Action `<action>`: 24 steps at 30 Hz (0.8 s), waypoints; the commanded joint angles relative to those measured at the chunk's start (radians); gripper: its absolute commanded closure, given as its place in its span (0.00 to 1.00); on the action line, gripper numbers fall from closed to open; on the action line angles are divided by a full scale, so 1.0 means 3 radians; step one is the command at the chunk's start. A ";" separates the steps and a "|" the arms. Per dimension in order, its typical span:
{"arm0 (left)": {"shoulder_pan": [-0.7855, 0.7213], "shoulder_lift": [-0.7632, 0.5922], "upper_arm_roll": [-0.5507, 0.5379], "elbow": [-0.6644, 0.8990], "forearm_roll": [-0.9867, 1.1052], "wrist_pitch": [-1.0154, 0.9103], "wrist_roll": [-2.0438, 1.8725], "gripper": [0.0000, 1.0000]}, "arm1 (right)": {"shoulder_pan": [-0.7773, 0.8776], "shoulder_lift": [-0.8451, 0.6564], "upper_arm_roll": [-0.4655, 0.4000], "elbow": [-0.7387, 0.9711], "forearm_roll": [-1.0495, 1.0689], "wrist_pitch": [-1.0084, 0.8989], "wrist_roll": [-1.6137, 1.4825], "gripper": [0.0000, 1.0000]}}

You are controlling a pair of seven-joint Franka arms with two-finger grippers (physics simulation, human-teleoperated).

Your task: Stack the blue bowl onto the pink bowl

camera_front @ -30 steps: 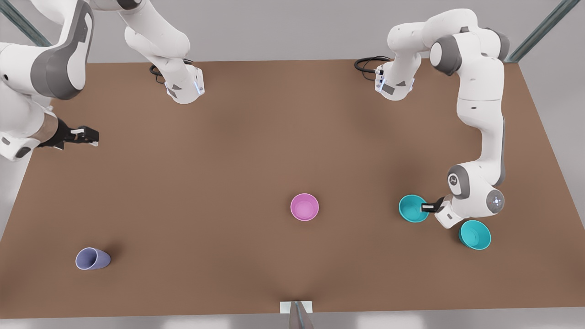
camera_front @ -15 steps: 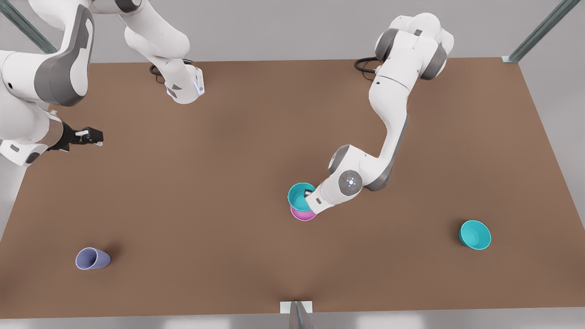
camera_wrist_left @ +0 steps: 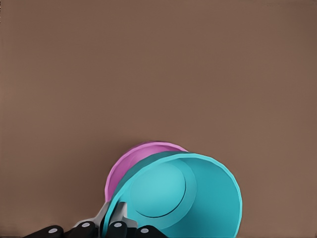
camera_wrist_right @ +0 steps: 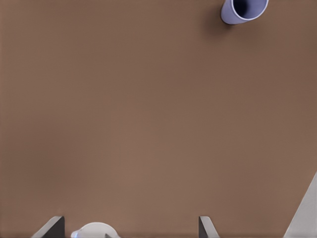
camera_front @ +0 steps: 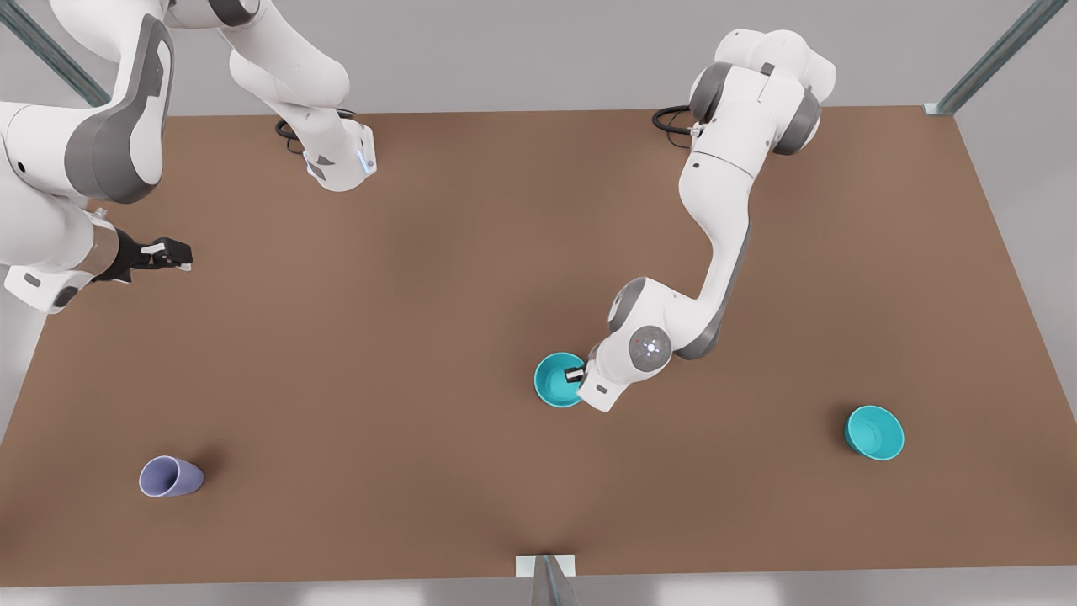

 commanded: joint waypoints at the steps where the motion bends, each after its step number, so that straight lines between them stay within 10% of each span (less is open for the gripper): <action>1: -0.0008 -0.0008 -0.0009 -0.0005 -0.0013 -0.0004 -0.0980 0.79 | 0.0000 -0.0001 0.0002 0.0001 0.0001 -0.0003 -0.0074 0.00; 7: -0.0023 0.0002 -0.0009 -0.0005 -0.0013 0.0001 -0.0975 0.79 | -0.0005 0.0030 -0.0003 0.0001 0.0001 -0.0003 -0.0074 0.00; 8: -0.0023 0.0002 -0.0009 0.0000 -0.0013 0.0011 -0.0960 0.28 | -0.0010 0.0030 -0.0003 0.0001 0.0001 -0.0003 -0.0074 0.00; 9: -0.0023 0.0002 -0.0009 -0.0005 -0.0013 -0.0004 -0.0970 0.00 | -0.0010 0.0035 -0.0003 0.0001 -0.0004 -0.0003 -0.0074 0.00; 13: -0.0028 -0.0146 0.0042 -0.0092 0.0048 -0.0551 -0.0970 0.00 | -0.0015 0.0040 -0.0003 0.0001 -0.0004 -0.0003 -0.0074 0.00; 16: -0.0002 -0.1122 0.1100 0.0107 0.0339 -0.2386 0.0746 0.00 | -0.0015 0.0040 -0.0003 0.0001 -0.0004 -0.0003 -0.0074 0.00; 19: -0.0002 -0.1251 0.1474 0.0619 0.0851 -0.2868 0.2200 0.00 | -0.0031 0.0045 -0.0003 0.0001 -0.0004 -0.0003 -0.0074 0.00; 24: 0.0892 -0.2176 0.0211 -0.0276 0.1071 -0.2121 0.1980 0.00 | -0.0031 0.0045 -0.0003 0.0001 -0.0004 -0.0003 -0.0079 0.00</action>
